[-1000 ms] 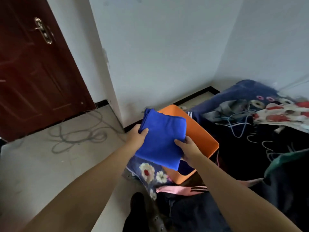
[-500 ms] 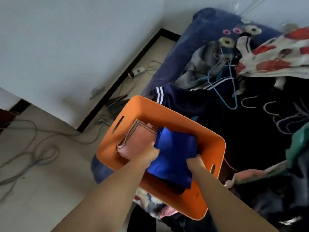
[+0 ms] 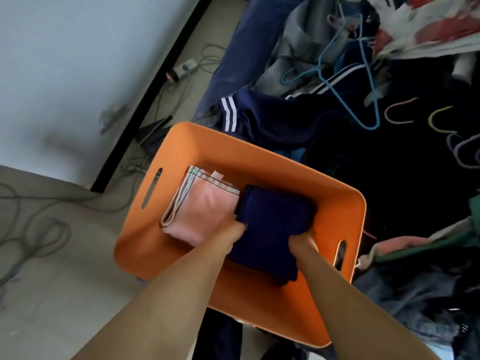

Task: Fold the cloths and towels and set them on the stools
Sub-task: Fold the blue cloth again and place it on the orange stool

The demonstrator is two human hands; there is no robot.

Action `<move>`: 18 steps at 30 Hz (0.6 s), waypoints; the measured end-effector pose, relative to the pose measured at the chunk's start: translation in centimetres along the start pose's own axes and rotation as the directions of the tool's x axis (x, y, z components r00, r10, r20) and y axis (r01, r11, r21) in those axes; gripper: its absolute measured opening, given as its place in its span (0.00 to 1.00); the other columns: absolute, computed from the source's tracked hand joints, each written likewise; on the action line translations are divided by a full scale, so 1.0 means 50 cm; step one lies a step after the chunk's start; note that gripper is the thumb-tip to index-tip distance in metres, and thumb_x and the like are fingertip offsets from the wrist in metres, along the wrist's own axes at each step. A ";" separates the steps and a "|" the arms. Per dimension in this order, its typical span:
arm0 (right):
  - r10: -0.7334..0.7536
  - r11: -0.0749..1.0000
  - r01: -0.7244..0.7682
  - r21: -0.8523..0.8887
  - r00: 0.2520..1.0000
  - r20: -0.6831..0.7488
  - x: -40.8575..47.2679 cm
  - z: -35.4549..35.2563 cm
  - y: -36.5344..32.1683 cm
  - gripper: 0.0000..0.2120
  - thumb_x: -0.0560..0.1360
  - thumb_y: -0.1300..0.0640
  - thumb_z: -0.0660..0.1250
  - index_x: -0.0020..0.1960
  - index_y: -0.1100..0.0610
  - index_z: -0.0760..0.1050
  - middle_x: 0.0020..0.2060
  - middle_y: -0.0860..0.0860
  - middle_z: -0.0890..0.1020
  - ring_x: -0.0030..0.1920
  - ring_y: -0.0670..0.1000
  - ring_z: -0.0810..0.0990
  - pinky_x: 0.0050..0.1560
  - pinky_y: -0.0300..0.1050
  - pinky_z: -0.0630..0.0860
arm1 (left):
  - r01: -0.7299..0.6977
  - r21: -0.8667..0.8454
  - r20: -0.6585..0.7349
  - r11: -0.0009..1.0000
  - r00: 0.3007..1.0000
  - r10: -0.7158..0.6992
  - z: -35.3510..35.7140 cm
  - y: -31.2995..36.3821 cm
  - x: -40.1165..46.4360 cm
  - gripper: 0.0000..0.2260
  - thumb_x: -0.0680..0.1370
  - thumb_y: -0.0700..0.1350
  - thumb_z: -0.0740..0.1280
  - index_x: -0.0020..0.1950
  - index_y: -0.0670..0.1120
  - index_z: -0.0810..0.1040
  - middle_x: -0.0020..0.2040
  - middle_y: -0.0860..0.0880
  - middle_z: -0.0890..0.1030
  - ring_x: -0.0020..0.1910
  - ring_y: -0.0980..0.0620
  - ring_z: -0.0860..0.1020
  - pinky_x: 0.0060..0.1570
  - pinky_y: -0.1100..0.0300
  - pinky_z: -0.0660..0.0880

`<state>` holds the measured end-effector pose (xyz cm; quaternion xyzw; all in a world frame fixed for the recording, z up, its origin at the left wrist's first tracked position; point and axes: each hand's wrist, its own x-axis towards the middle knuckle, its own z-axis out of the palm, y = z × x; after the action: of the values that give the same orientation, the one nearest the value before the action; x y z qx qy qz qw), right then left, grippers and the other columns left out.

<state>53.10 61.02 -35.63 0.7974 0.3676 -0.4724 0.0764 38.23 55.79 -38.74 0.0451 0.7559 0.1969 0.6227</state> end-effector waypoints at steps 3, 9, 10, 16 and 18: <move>-0.069 0.992 0.070 -0.101 0.998 0.015 -0.040 -0.039 -0.034 0.29 0.76 0.60 0.59 0.75 0.59 0.55 0.67 0.62 0.70 0.64 0.63 0.72 0.64 0.53 0.71 | -0.053 0.053 -0.016 0.997 0.998 0.053 -0.025 0.031 -0.052 0.17 0.77 0.39 0.62 0.66 0.41 0.71 0.63 0.39 0.75 0.60 0.39 0.74 0.58 0.52 0.73; -0.346 0.868 0.361 -0.341 0.932 0.107 -0.169 -0.129 -0.132 0.26 0.75 0.59 0.57 0.73 0.58 0.57 0.67 0.62 0.68 0.63 0.64 0.72 0.64 0.55 0.71 | -0.259 0.212 -0.163 0.942 0.941 0.296 -0.107 0.134 -0.192 0.11 0.77 0.39 0.64 0.58 0.39 0.78 0.56 0.43 0.80 0.58 0.44 0.76 0.50 0.61 0.74; -0.391 0.831 0.407 -0.380 0.912 0.121 -0.195 -0.146 -0.149 0.25 0.75 0.59 0.57 0.72 0.58 0.58 0.67 0.62 0.67 0.63 0.64 0.72 0.64 0.57 0.71 | -0.313 0.222 -0.216 0.924 0.908 0.360 -0.118 0.151 -0.223 0.11 0.76 0.39 0.64 0.57 0.40 0.78 0.58 0.43 0.80 0.59 0.44 0.76 0.55 0.58 0.74; -0.691 0.544 0.665 -0.511 0.701 0.177 -0.362 -0.232 -0.210 0.22 0.76 0.58 0.56 0.70 0.55 0.62 0.67 0.58 0.67 0.66 0.61 0.68 0.65 0.58 0.68 | -0.470 0.377 -0.414 0.798 0.686 0.599 -0.134 0.201 -0.451 0.12 0.78 0.39 0.57 0.55 0.38 0.77 0.51 0.38 0.80 0.52 0.41 0.79 0.46 0.59 0.68; -0.801 0.434 0.737 -0.517 0.579 0.152 -0.422 -0.269 -0.218 0.22 0.77 0.57 0.56 0.71 0.53 0.61 0.68 0.56 0.66 0.68 0.59 0.66 0.65 0.58 0.67 | -0.502 0.425 -0.482 0.753 0.579 0.658 -0.132 0.207 -0.536 0.12 0.78 0.39 0.57 0.57 0.39 0.77 0.54 0.40 0.80 0.54 0.42 0.78 0.51 0.57 0.72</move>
<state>49.33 64.29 -8.81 0.5129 0.8079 -0.2865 0.0470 35.96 55.27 -9.36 0.3019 0.8733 0.3005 0.2364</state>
